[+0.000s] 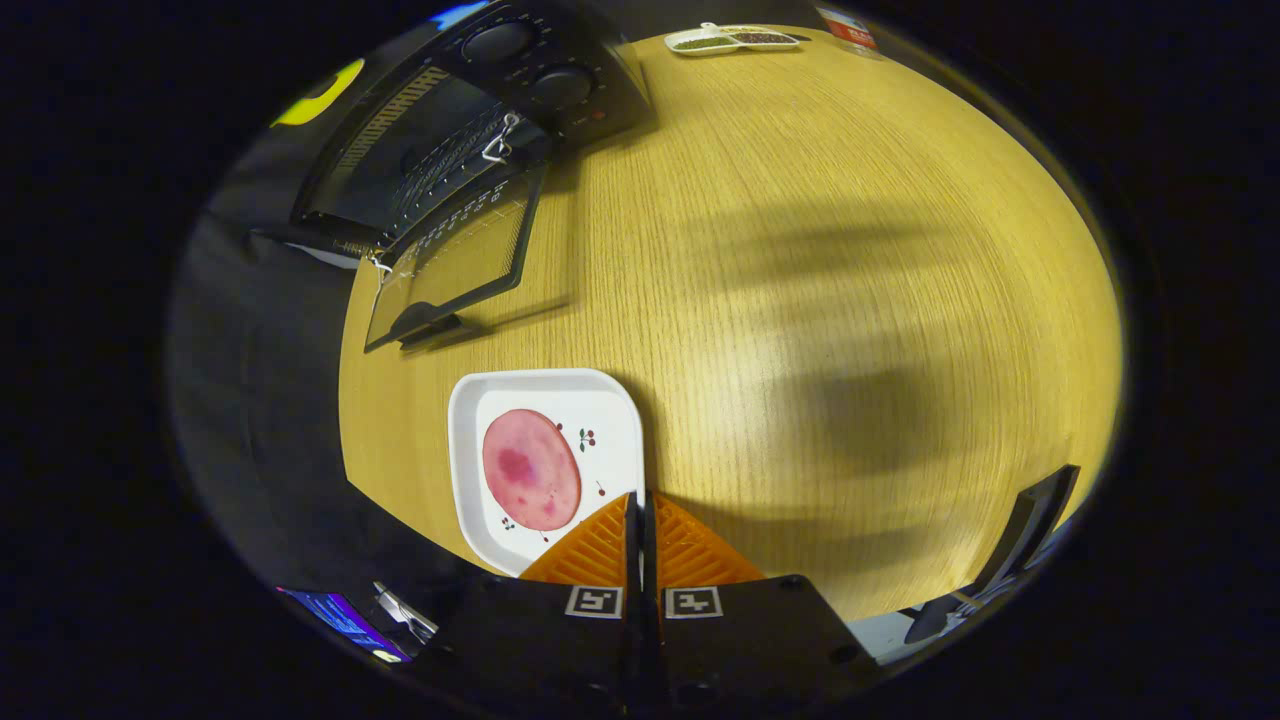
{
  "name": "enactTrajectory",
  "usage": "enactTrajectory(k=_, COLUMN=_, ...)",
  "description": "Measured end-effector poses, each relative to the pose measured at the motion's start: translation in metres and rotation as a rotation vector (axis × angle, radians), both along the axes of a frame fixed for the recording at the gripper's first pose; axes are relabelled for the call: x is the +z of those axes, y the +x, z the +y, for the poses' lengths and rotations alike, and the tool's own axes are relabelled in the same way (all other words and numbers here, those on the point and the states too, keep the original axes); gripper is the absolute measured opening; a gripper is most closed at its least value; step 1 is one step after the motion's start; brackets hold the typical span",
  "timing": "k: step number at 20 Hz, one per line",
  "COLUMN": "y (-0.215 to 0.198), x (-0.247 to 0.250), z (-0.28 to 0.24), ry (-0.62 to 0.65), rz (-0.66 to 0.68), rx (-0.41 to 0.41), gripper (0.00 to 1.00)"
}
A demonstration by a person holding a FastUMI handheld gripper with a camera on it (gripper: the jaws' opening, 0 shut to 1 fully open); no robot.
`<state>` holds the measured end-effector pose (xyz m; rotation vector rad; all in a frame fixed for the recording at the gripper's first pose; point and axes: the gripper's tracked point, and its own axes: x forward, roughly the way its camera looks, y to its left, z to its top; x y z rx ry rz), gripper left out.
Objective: Open the toaster oven, put the food inside, and close the toaster oven door.
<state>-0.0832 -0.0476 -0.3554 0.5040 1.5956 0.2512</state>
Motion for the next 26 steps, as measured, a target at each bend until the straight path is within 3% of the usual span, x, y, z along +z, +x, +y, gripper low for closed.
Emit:
enactTrajectory(k=13, y=-0.011, x=0.031, z=0.037, ry=0.133, rz=-0.04, rx=-0.034, gripper=0.02)
enactTrajectory(k=26, y=0.061, x=0.088, z=0.112, ry=0.223, rz=-0.174, rx=-0.29, gripper=0.01)
